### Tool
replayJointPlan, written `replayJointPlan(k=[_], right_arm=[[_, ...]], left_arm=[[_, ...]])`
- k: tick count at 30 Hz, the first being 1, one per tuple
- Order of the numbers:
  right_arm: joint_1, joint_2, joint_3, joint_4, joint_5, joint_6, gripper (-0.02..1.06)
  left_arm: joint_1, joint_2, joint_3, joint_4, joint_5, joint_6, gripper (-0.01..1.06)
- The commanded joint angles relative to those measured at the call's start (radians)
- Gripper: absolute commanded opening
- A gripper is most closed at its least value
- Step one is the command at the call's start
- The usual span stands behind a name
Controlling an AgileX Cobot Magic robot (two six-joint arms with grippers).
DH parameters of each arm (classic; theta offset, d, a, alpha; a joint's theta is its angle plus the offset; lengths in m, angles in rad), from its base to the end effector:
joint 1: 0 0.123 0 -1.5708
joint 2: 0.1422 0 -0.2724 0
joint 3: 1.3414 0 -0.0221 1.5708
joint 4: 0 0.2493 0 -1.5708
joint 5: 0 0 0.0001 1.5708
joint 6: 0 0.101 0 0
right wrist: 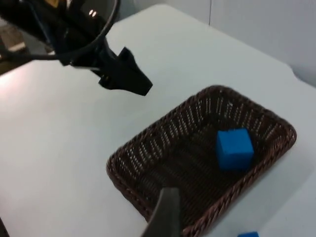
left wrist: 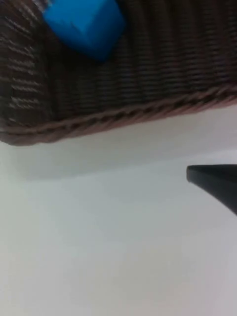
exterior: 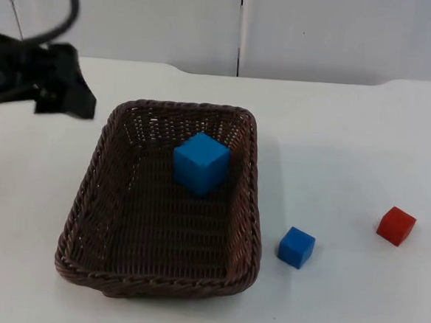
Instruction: Pick up the basket with the left hand and place the largest block into the basket with the right hand.
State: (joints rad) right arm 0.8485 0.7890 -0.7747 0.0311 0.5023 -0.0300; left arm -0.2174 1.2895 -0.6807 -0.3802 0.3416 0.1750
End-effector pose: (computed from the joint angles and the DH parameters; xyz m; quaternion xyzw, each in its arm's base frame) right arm 0.1154 0.1332 0.3396 -0.3511 0.7647 0.2275 0.4901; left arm 0.2474 -0.0676 0.2130 0.0373 0.9318 -0.1283 0.3376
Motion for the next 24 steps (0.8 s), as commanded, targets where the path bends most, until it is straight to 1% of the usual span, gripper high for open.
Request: replayJointPlan(k=[1,5,7,10,11,13,16,17,21,24], right_arm=[[0.000,-0.040,0.015,-0.003,-0.010,-0.005,0.74],[0.000,-0.125,0.065,-0.003,-0.010,-0.005,0.74],[0.000,-0.147,0.080,-0.003,-0.010,-0.008,0.74],[0.000,-0.211,0.126,-0.005,-0.010,-0.008,0.74],[0.000,-0.211,0.126,-0.005,-0.010,-0.008,0.74],[0.000,-0.260,0.159,-0.005,-0.005,-0.008,0.74],[0.000,-0.310,0.178,-0.005,0.025,-0.008,0.74],[0.000,-0.310,0.178,-0.005,0.025,-0.008,0.74],[0.000,-0.361,0.178,-0.008,0.082,-0.008,0.74],[0.000,-0.384,0.178,-0.010,0.096,-0.008,0.74]], left_arm=[[-0.003,-0.058,0.010,0.004,0.005,-0.010,1.05],[-0.003,-0.201,0.010,0.002,0.039,-0.012,1.05],[-0.003,-0.239,0.010,0.006,0.046,-0.012,1.05],[-0.003,-0.363,0.010,0.008,0.088,-0.006,1.05],[-0.003,-0.363,0.010,0.008,0.088,-0.006,1.05],[-0.003,-0.430,0.010,0.016,0.119,0.000,1.05],[-0.003,-0.529,0.010,0.047,0.161,0.002,1.05],[-0.003,-0.529,0.010,0.047,0.161,0.002,1.05],[-0.003,-0.653,0.010,0.076,0.219,0.002,1.05],[-0.003,-0.704,0.010,0.083,0.250,0.002,1.05]])
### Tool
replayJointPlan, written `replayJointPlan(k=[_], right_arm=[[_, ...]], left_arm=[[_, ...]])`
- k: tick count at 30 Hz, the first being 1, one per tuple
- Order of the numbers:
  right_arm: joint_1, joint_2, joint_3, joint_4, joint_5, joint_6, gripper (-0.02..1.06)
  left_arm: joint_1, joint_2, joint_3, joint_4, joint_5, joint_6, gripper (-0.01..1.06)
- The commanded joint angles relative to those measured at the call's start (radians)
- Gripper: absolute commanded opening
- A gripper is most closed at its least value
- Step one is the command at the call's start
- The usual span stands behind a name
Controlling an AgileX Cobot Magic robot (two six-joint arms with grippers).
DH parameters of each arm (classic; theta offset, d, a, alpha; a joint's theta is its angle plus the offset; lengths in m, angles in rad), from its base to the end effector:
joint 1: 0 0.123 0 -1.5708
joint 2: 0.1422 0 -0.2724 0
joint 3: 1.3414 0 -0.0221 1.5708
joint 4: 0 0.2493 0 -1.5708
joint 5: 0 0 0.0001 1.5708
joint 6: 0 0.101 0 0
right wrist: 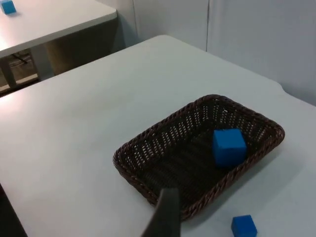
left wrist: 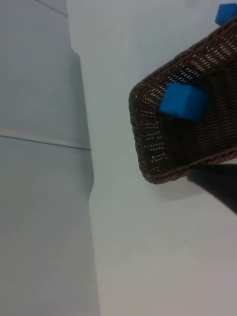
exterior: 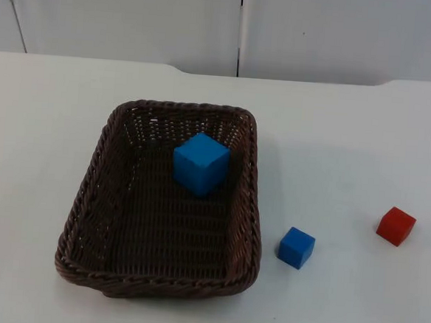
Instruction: Pick up the basket with the left hand and place the largest block into the basket with the right hand.
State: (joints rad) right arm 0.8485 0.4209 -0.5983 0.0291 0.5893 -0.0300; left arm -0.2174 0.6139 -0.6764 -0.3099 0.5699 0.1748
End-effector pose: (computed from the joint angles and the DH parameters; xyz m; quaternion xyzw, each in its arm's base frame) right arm 0.0650 0.0762 0.3226 -0.3407 0.7371 0.2447 0.5298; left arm 0.1300 -0.0458 0.3302 0.0990 0.8255 -0.1520 0.5344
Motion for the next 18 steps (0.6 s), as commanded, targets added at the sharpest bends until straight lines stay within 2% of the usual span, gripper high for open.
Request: replayJointPlan(k=[1,5,7,14,18], right_arm=[[0.000,-0.026,0.002,-0.009,0.019,-0.008,0.74],[0.000,-0.060,0.002,-0.020,0.055,-0.008,0.74],[0.000,-0.087,0.004,-0.029,0.092,-0.008,0.74],[0.000,-0.153,0.004,-0.029,0.140,-0.008,0.74],[0.000,-0.214,0.004,-0.053,0.216,-0.008,0.74]], left_arm=[[-0.003,-0.056,0.005,0.021,0.039,0.002,1.05],[-0.003,-0.128,0.005,0.066,0.096,-0.013,1.05],[-0.003,-0.189,0.005,0.110,0.149,-0.054,1.05],[-0.003,-0.304,0.005,0.195,0.250,-0.129,1.05],[-0.003,-0.399,0.006,0.259,0.319,-0.146,1.05]])
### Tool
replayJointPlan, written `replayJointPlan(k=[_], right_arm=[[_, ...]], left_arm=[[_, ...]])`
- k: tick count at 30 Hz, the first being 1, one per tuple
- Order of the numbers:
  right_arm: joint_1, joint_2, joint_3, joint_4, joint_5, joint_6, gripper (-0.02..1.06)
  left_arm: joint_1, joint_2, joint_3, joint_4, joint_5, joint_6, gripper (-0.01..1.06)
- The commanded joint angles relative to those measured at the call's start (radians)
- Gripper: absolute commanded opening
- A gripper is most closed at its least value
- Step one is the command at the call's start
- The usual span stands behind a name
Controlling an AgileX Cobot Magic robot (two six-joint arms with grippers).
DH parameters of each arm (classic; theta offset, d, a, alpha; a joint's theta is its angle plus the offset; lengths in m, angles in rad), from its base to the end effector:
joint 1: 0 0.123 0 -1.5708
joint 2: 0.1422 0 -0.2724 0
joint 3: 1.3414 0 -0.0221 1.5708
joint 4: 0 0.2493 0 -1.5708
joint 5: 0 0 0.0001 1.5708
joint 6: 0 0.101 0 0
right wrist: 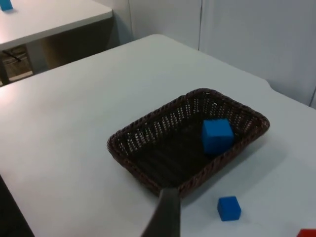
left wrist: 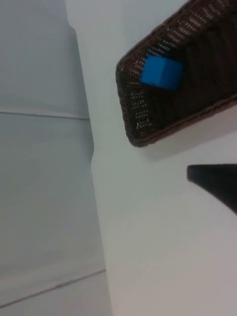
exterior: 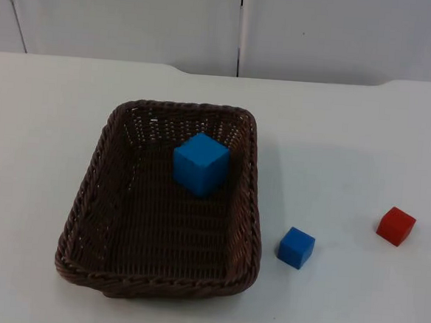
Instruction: Pick up the basket with the left hand and place the largest block into the basket with the right hand.
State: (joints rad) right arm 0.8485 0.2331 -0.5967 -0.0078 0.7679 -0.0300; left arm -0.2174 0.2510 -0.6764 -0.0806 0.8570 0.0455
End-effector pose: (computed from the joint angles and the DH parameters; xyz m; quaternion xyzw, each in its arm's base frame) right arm 0.0383 0.0426 0.3198 -0.3450 0.7327 0.2299 0.5397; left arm 0.0472 -0.0167 0.3349 0.1031 0.8106 -0.0893 0.5695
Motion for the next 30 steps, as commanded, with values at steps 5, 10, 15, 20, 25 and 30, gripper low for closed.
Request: replayJointPlan(k=[5,10,15,20,25,30], right_arm=[[0.000,-0.101,0.002,-0.016,0.085,-0.008,0.74],[0.000,-0.181,0.002,-0.020,0.120,-0.008,0.74],[0.000,-0.233,0.002,-0.020,0.199,-0.008,0.74],[0.000,-0.233,0.006,-0.034,0.253,0.006,0.74],[-0.002,-0.233,0.023,-0.045,0.255,0.022,0.74],[-0.002,-0.233,0.058,-0.015,0.257,0.049,0.74]], left_arm=[[-0.003,-0.140,0.064,0.018,0.045,-0.018,1.05],[-0.003,-0.251,0.147,0.018,0.063,-0.028,1.05],[-0.003,-0.251,0.147,0.022,0.136,-0.030,1.05],[-0.003,-0.251,0.153,0.024,0.149,-0.033,1.05],[-0.003,-0.251,0.153,0.024,0.149,-0.035,1.05],[-0.003,-0.251,0.153,0.024,0.165,-0.035,1.05]])
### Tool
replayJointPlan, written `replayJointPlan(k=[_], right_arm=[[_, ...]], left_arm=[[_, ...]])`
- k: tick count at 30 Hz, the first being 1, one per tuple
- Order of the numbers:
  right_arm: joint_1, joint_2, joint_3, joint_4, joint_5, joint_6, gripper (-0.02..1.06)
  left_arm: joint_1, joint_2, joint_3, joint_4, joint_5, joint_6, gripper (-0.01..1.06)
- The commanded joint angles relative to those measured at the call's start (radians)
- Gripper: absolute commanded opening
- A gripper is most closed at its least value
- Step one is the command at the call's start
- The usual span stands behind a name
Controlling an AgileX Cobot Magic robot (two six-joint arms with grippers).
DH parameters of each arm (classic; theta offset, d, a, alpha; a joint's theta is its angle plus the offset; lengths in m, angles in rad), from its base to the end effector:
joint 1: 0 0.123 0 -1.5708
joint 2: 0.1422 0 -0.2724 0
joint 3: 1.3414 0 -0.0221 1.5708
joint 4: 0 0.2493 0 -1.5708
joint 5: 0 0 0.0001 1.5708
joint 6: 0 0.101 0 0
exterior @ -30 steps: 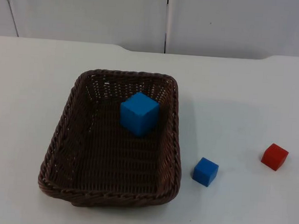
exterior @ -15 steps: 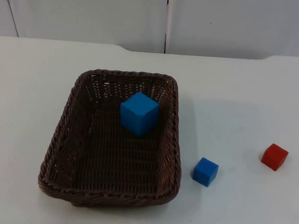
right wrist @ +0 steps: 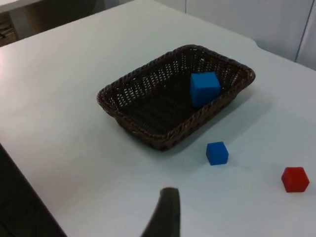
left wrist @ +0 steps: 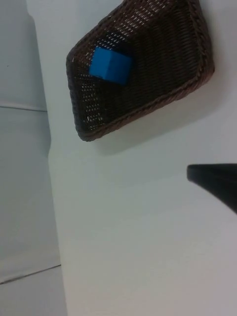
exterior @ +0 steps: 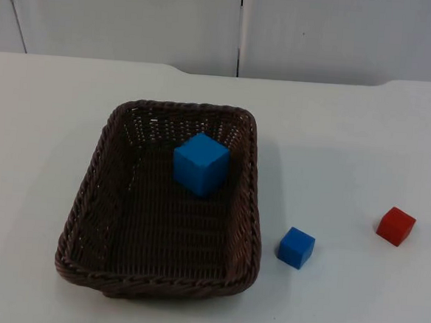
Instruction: Pick up the basket with the left hand and place the largest block into the basket with the right hand.
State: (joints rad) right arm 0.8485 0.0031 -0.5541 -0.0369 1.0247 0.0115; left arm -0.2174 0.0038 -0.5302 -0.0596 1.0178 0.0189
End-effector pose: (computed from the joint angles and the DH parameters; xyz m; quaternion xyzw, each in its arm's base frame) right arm 0.0097 0.0062 0.2906 -0.3364 0.7584 0.2159 0.5149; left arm 0.0129 -0.0081 0.2846 0.0992 0.8284 -0.0842 0.5449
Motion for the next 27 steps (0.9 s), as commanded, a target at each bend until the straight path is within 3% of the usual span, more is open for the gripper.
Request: replayJointPlan(k=[1,5,9,27], right_arm=[[-0.002,-0.003,0.015,0.014,0.000,0.007,0.74],[-0.002,-0.003,0.041,0.019,0.056,0.000,0.74],[-0.002,-0.003,0.039,0.022,0.056,-0.003,0.74],[-0.002,-0.003,0.039,0.020,0.056,-0.003,0.74]], left_arm=[[-0.003,-0.004,0.007,0.003,0.004,-0.008,1.05],[-0.003,-0.004,0.014,0.005,0.024,0.002,1.05],[-0.003,-0.004,0.037,0.016,0.057,0.013,1.05],[-0.003,-0.004,0.037,0.014,0.057,0.013,1.05]])
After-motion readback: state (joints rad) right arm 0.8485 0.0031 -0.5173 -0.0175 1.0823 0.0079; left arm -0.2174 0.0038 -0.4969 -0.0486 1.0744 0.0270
